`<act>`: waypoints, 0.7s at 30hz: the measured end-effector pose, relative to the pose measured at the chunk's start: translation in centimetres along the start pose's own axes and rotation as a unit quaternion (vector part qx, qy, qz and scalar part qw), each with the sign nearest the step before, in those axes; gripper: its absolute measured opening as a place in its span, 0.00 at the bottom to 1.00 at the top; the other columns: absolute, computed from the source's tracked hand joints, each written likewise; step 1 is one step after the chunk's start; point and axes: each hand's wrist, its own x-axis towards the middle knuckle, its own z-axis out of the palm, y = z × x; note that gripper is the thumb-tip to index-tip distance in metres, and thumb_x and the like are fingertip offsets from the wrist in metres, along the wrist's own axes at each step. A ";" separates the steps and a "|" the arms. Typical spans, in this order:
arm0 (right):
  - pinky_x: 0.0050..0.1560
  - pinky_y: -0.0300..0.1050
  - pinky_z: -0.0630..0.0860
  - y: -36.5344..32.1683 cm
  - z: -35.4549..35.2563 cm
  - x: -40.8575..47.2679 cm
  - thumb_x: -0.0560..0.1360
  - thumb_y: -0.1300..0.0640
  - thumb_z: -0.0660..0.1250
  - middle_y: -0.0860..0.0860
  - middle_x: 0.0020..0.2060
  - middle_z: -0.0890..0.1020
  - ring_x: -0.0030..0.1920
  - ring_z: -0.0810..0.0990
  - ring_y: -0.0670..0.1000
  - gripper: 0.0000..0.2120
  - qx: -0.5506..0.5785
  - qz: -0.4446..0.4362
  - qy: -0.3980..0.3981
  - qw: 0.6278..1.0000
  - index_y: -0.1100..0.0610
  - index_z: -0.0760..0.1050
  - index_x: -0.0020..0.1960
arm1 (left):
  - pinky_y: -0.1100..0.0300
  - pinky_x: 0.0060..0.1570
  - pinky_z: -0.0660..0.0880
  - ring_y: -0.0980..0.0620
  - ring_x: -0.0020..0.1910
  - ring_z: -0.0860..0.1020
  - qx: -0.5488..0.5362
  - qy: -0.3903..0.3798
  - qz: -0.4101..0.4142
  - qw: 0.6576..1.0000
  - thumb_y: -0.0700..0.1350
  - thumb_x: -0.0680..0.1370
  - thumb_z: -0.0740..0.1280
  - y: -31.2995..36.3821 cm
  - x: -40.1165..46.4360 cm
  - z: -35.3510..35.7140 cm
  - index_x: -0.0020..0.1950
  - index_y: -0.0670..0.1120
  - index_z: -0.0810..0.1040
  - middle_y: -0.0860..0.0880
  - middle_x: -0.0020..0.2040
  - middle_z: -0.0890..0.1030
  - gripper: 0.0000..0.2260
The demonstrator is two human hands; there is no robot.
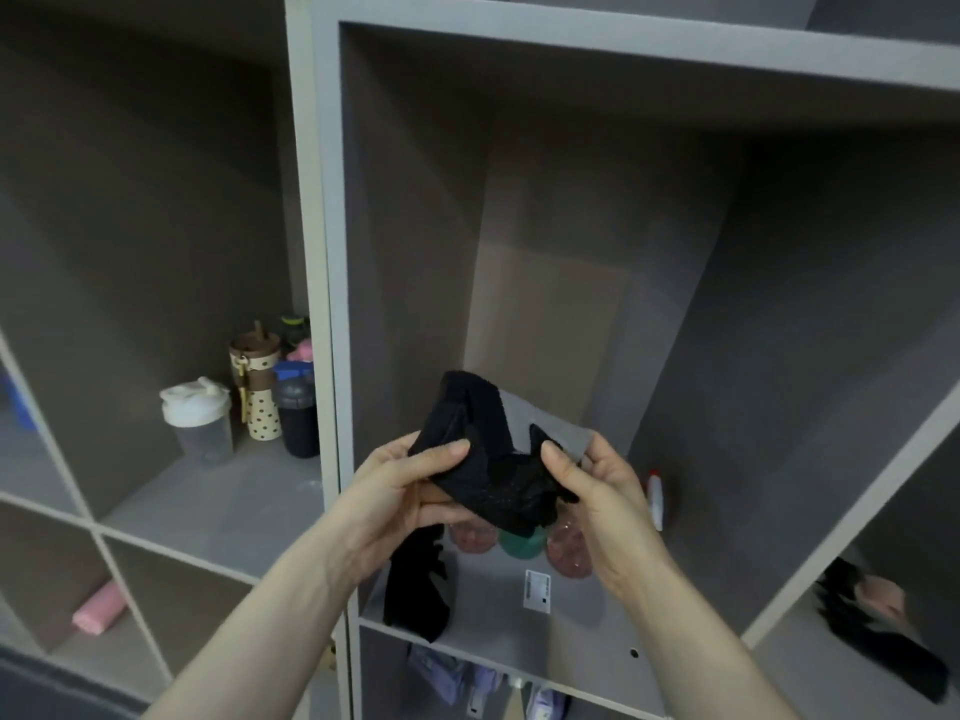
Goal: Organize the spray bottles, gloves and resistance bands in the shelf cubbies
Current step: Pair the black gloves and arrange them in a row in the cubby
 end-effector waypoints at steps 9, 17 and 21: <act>0.53 0.43 0.78 -3.8 2.0 3.1 0.73 0.64 0.68 0.49 0.42 0.85 0.47 0.82 0.49 0.07 -0.202 0.029 -0.214 0.955 0.55 0.81 0.48 | 0.54 0.45 0.80 0.44 0.47 0.83 0.103 -0.078 -0.116 0.985 0.72 0.68 0.58 2.4 -0.2 -2.1 0.52 0.42 0.84 0.41 0.50 0.84 0.36; 0.46 0.36 0.78 -2.3 4.1 5.1 0.69 0.64 0.72 0.49 0.44 0.82 0.44 0.81 0.44 0.17 -0.199 0.031 -0.215 0.956 0.55 0.77 0.56 | 0.59 0.46 0.81 0.45 0.47 0.84 0.180 0.010 -0.026 0.983 0.39 0.74 0.69 1.3 -0.3 -1.4 0.54 0.39 0.81 0.39 0.49 0.85 0.10; 0.53 0.43 0.79 -0.2 5.1 6.4 0.70 0.66 0.71 0.54 0.50 0.83 0.51 0.81 0.48 0.14 -0.159 -0.002 -0.164 0.974 0.53 0.79 0.53 | 0.56 0.50 0.80 0.44 0.49 0.83 0.199 0.057 -0.012 0.978 0.39 0.76 0.68 1.2 0.1 -1.7 0.52 0.41 0.81 0.41 0.49 0.85 0.07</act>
